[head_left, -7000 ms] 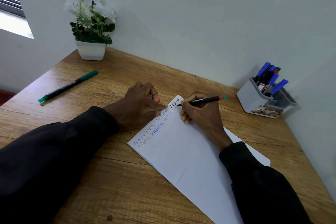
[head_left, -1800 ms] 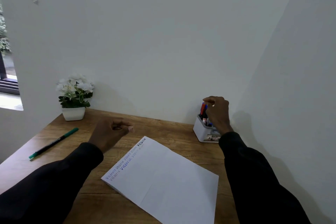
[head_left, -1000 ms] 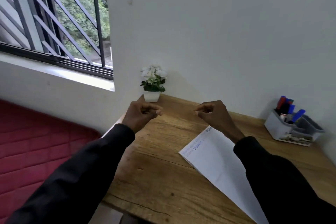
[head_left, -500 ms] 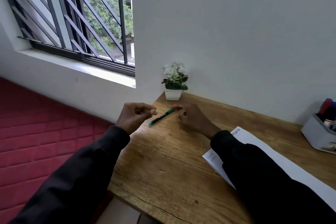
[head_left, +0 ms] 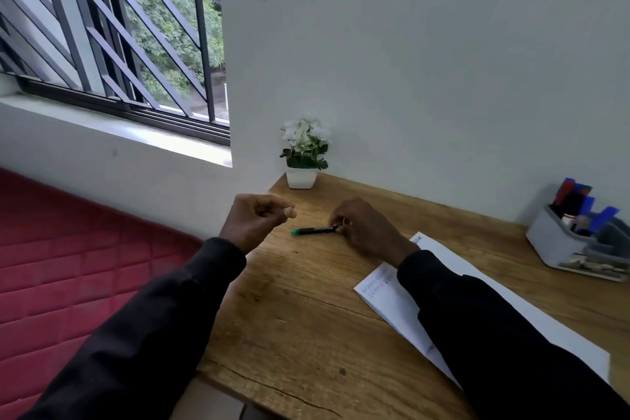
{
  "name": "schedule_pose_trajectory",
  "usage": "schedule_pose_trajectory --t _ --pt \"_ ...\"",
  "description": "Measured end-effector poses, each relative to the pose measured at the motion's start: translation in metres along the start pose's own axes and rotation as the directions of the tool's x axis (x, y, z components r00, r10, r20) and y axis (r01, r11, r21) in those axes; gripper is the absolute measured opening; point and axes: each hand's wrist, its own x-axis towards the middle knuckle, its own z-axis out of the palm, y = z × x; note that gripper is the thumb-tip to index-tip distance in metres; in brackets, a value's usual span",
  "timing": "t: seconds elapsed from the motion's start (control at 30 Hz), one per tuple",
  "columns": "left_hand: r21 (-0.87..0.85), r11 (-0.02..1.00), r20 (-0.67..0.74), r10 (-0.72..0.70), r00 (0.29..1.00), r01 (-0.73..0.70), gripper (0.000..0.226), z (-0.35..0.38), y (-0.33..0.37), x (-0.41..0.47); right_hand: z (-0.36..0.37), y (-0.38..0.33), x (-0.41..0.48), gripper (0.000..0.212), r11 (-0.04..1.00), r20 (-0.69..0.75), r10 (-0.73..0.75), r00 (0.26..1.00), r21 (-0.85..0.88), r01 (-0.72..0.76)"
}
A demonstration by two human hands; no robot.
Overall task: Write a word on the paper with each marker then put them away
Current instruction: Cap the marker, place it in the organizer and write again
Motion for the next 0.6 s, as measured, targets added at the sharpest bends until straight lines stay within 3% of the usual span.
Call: schedule_pose_trajectory --t 0.1,0.23,0.43,0.53,0.6 --pt "-0.003 1.0 0.019 0.012 1.0 -0.012 0.013 0.017 0.002 0.001 -0.013 0.016 -0.02 0.021 0.999 -0.022 0.03 0.999 0.014 -0.03" --pt "0.002 1.0 0.072 0.015 0.997 -0.015 0.01 0.047 0.007 0.004 -0.042 0.029 -0.053 0.018 0.957 -0.165 0.176 0.97 0.258 -0.13" --pt "-0.007 0.999 0.218 0.053 0.974 -0.053 0.019 0.099 0.026 0.003 -0.087 0.026 -0.099 0.003 0.664 -0.186 0.391 0.902 0.735 -0.136" --pt "-0.027 0.995 0.311 0.095 0.946 -0.091 0.024 0.127 0.043 0.001 -0.1 0.026 -0.118 0.017 0.512 -0.191 0.44 0.878 0.856 -0.07" --pt "-0.049 0.993 0.337 0.122 0.934 -0.112 0.023 0.14 0.052 0.0 -0.105 0.027 -0.125 0.018 0.474 -0.185 0.458 0.869 0.878 -0.062"
